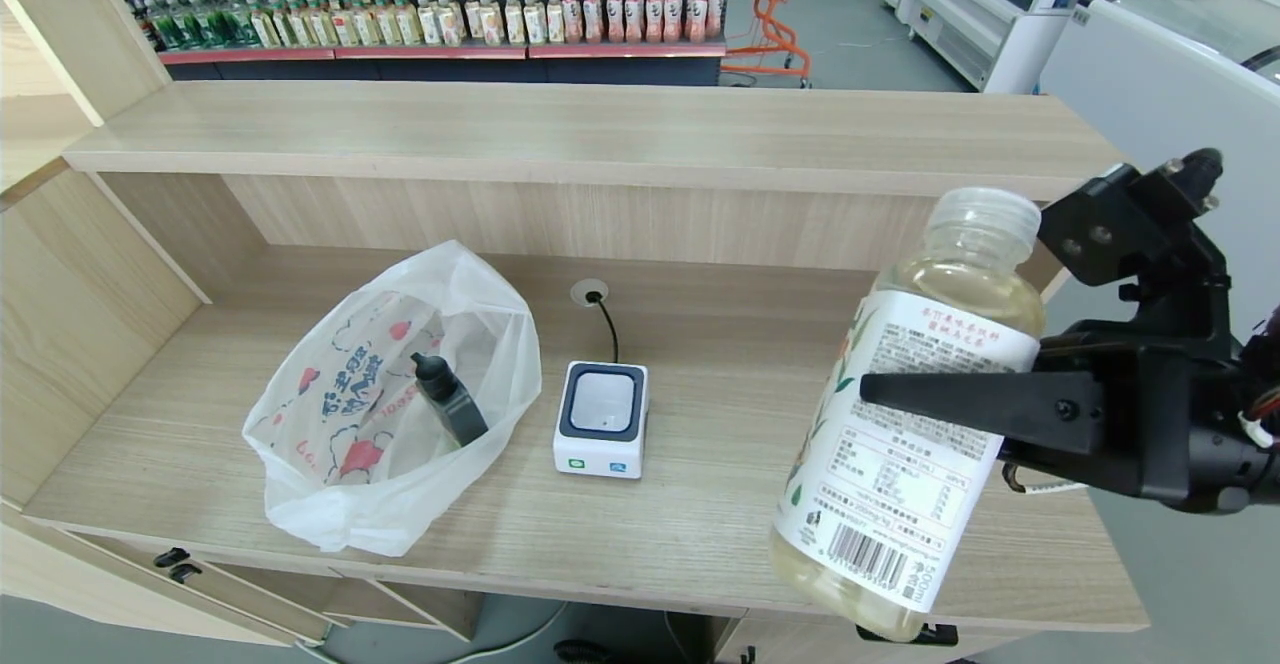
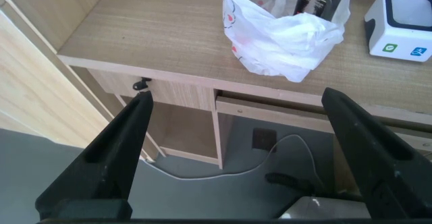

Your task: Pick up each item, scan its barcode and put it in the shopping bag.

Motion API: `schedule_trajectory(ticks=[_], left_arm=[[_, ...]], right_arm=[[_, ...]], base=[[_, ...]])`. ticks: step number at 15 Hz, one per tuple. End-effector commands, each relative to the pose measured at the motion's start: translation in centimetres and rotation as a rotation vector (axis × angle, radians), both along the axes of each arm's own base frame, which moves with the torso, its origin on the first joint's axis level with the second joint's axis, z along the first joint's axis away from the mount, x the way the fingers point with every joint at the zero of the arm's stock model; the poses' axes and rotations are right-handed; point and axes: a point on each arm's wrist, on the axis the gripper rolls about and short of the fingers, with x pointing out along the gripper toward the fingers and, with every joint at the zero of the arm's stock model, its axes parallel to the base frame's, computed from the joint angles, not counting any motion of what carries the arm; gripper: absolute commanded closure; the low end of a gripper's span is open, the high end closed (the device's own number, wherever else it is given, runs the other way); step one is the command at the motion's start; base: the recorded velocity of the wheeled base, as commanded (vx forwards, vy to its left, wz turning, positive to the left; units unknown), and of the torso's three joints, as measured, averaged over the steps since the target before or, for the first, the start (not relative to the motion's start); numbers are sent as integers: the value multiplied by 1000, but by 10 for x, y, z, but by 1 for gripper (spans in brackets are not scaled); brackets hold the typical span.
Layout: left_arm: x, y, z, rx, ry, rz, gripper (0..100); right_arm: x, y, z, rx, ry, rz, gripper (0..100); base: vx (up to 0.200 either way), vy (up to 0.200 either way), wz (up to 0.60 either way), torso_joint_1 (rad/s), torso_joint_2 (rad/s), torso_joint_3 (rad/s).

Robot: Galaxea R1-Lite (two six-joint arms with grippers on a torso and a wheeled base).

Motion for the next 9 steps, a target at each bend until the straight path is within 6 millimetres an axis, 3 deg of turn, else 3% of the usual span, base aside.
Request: schedule_trajectory(ticks=[1,9], left_arm=[[0,0,0,0,0,0,0],[0,0,0,0,0,0,0]], right_arm=[[-5,-2,6,10,-22,3,100],[-8,-2,9,15,-40,9,100]], base=[[0,0,0,0,0,0],[0,0,0,0,0,0]])
